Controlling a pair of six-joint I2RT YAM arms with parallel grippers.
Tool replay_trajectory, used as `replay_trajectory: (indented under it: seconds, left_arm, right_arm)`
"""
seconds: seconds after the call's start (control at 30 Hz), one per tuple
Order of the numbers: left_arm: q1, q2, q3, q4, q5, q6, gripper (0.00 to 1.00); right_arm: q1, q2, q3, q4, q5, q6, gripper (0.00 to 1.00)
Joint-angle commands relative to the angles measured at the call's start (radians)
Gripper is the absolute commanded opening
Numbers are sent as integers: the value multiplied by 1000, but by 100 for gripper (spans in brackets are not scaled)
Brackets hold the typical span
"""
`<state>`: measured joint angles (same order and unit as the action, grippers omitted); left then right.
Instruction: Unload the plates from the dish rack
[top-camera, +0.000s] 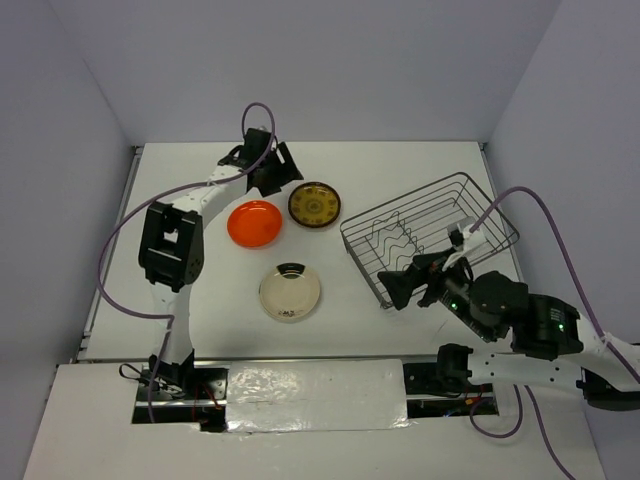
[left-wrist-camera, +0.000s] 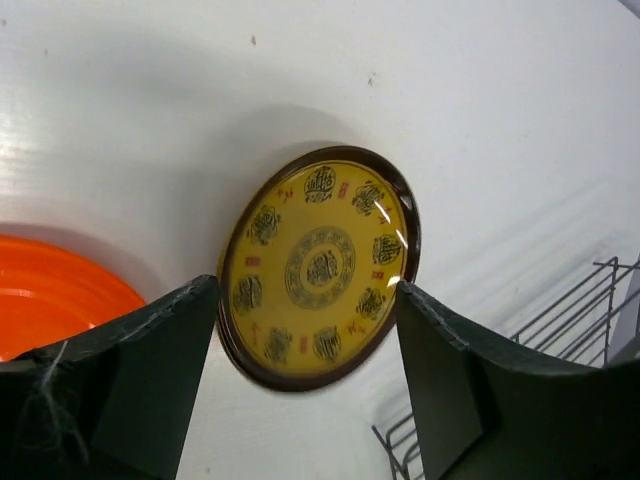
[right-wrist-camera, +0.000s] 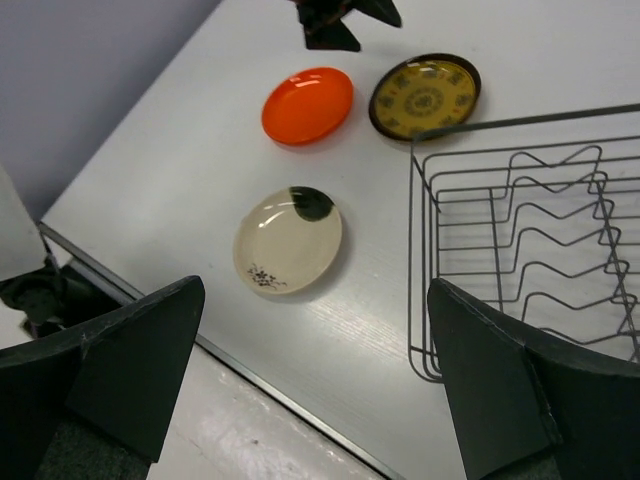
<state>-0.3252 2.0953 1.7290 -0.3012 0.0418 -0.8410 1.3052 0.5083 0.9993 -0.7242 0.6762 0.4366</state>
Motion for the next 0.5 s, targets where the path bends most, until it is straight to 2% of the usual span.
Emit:
replay_trajectory:
  seconds: [0.0, 0.07, 0.13, 0.23, 0.3, 0.37, 0.47]
  left_arm:
    - [-8, -107, 15, -67, 30, 19, 85]
    - [-14, -214, -32, -78, -2, 63, 87]
    - [-20, -338, -64, -154, -39, 118, 88]
    - [-26, -562, -187, -222, -202, 190, 88]
    - [-26, -746, -308, -237, -318, 242, 91]
    - [-25, -858, -376, -265, -437, 272, 95]
    - [-17, -1096, -514, -354, -554, 339, 99]
  right_arm:
    - [0, 61, 53, -78, 89, 68, 100]
    - [0, 88, 64, -122, 194, 149, 100]
    - [-1, 104, 73, -197, 255, 210, 100]
    - [-4, 127, 94, -299, 342, 321, 100]
    - [-7, 128, 90, -299, 375, 308, 100]
    - [-12, 118, 81, -244, 381, 251, 100]
    - [-79, 127, 64, -111, 331, 99, 100]
